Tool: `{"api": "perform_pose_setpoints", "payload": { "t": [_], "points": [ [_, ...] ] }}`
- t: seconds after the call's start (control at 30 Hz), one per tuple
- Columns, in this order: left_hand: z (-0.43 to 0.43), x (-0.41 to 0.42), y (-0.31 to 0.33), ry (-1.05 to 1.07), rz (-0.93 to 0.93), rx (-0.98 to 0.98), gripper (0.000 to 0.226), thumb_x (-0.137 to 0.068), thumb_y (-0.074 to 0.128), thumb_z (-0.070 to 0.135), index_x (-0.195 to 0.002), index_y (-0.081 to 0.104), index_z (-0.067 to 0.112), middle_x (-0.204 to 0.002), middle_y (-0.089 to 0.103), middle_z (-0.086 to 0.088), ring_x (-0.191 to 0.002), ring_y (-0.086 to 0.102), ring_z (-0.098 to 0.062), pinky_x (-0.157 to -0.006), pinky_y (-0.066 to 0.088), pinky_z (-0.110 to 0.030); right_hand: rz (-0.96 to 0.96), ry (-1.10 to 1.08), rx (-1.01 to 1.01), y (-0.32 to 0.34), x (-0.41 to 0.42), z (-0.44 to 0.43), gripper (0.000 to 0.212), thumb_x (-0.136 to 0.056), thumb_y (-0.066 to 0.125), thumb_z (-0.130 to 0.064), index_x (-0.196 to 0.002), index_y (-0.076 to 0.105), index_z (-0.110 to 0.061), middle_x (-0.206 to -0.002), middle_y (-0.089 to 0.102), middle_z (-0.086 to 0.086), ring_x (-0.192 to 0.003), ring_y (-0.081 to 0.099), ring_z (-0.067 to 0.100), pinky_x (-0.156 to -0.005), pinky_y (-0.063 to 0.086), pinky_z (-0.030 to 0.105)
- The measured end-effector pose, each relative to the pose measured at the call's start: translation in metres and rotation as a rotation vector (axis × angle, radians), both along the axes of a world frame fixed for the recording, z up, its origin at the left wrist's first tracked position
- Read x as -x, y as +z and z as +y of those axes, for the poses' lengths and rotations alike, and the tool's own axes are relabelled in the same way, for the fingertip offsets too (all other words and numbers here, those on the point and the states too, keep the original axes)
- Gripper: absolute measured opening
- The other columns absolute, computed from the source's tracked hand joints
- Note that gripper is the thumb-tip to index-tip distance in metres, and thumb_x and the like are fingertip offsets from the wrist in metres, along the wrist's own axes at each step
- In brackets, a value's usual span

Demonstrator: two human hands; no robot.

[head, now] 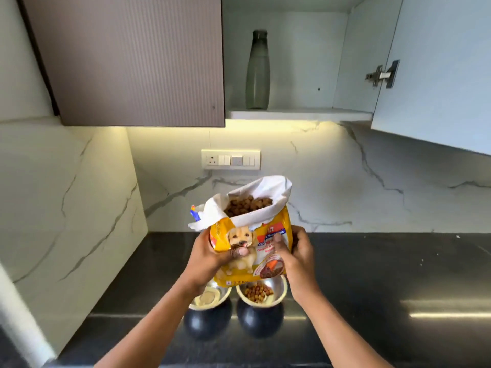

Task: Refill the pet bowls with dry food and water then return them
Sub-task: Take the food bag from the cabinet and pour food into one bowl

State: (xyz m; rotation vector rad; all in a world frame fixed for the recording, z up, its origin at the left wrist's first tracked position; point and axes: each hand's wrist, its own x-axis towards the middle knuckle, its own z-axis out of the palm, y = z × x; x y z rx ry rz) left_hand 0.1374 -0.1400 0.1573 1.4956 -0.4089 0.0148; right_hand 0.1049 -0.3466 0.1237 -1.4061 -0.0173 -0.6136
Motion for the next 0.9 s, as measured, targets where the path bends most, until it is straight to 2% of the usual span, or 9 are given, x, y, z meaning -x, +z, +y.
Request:
{"api": "perform_pose_setpoints", "payload": {
  "t": [0.13,0.23,0.3,0.37,0.5,0.57,0.67,0.77,0.9],
  "points": [
    [0.014,0.013,-0.026,0.005,0.070,-0.006,0.048,-0.069,0.084,0.000,-0.113,0.068,0.013,-0.106,0.078,-0.009,-0.099,0.075,-0.029,-0.078,0.062,-0.035,0.179,0.242,-0.206,-0.031,0.001,0.002,0.053,-0.076,0.086,-0.026,-0.117,0.059,-0.005,-0.111,0.078,0.019,-0.102,0.076,0.041,-0.080,0.065,0.047],
    [0.025,0.017,-0.041,-0.014,0.129,-0.022,0.048,-0.074,0.083,0.003,-0.118,0.066,0.010,-0.110,0.077,-0.010,-0.102,0.074,-0.032,-0.079,0.062,-0.037,0.262,0.397,-0.279,-0.049,-0.003,-0.001,0.052,-0.074,0.082,-0.008,-0.120,0.057,-0.005,-0.116,0.075,0.021,-0.105,0.075,0.039,-0.081,0.065,0.045],
    [0.032,0.018,-0.049,-0.038,0.159,-0.038,0.057,-0.073,0.089,0.015,-0.123,0.063,0.011,-0.116,0.075,-0.011,-0.105,0.073,-0.033,-0.086,0.061,-0.044,0.306,0.494,-0.265,-0.056,-0.007,-0.003,0.064,-0.071,0.084,-0.002,-0.129,0.057,-0.005,-0.121,0.074,0.022,-0.108,0.074,0.038,-0.085,0.064,0.046],
    [0.038,0.016,-0.058,-0.052,0.203,-0.069,0.079,-0.062,0.094,0.032,-0.129,0.059,0.010,-0.120,0.073,-0.013,-0.108,0.071,-0.035,-0.091,0.058,-0.051,0.338,0.598,-0.216,-0.063,-0.015,-0.005,0.077,-0.069,0.088,0.000,-0.138,0.056,-0.004,-0.129,0.071,0.025,-0.118,0.070,0.043,-0.094,0.061,0.053],
    [0.046,0.012,-0.071,-0.058,0.292,-0.119,0.093,-0.056,0.096,0.043,-0.133,0.054,0.010,-0.123,0.071,-0.014,-0.110,0.070,-0.037,-0.095,0.054,-0.060,0.339,0.713,-0.135,-0.073,-0.029,-0.004,0.064,-0.070,0.084,0.007,-0.130,0.070,-0.010,-0.127,0.073,0.023,-0.121,0.068,0.044,-0.104,0.055,0.060],
    [0.049,0.012,-0.074,-0.059,0.322,-0.153,0.095,-0.056,0.095,0.044,-0.134,0.054,0.011,-0.123,0.071,-0.014,-0.111,0.070,-0.037,-0.096,0.053,-0.061,0.360,0.774,-0.171,-0.074,-0.032,0.000,0.061,-0.061,0.091,-0.001,-0.117,0.078,-0.021,-0.117,0.079,0.013,-0.113,0.074,0.033,-0.095,0.062,0.049],
    [0.055,0.006,-0.084,-0.047,0.371,-0.191,0.095,-0.055,0.096,0.043,-0.134,0.054,0.010,-0.124,0.071,-0.014,-0.111,0.070,-0.037,-0.096,0.053,-0.061,0.402,0.885,-0.244,-0.084,-0.040,0.005,0.094,-0.041,0.107,-0.026,-0.126,0.067,-0.018,-0.112,0.080,0.006,-0.106,0.077,0.023,-0.085,0.064,0.037],
    [0.064,0.001,-0.091,-0.049,0.397,-0.220,0.088,-0.059,0.095,0.037,-0.133,0.056,0.010,-0.125,0.070,-0.016,-0.113,0.068,-0.039,-0.097,0.051,-0.064,0.444,0.877,-0.317,-0.100,-0.049,0.014,0.107,-0.037,0.108,-0.036,-0.132,0.061,-0.015,-0.114,0.080,0.009,-0.108,0.076,0.027,-0.084,0.064,0.040],
    [0.068,0.000,-0.100,-0.025,0.387,-0.315,0.061,-0.077,0.081,0.018,-0.132,0.057,0.011,-0.124,0.071,-0.013,-0.111,0.070,-0.035,-0.095,0.054,-0.059,0.501,0.857,-0.374,-0.125,-0.056,0.028,0.100,-0.039,0.106,-0.043,-0.127,0.066,-0.017,-0.114,0.080,0.010,-0.107,0.076,0.028,-0.086,0.064,0.041]
  ]
}}
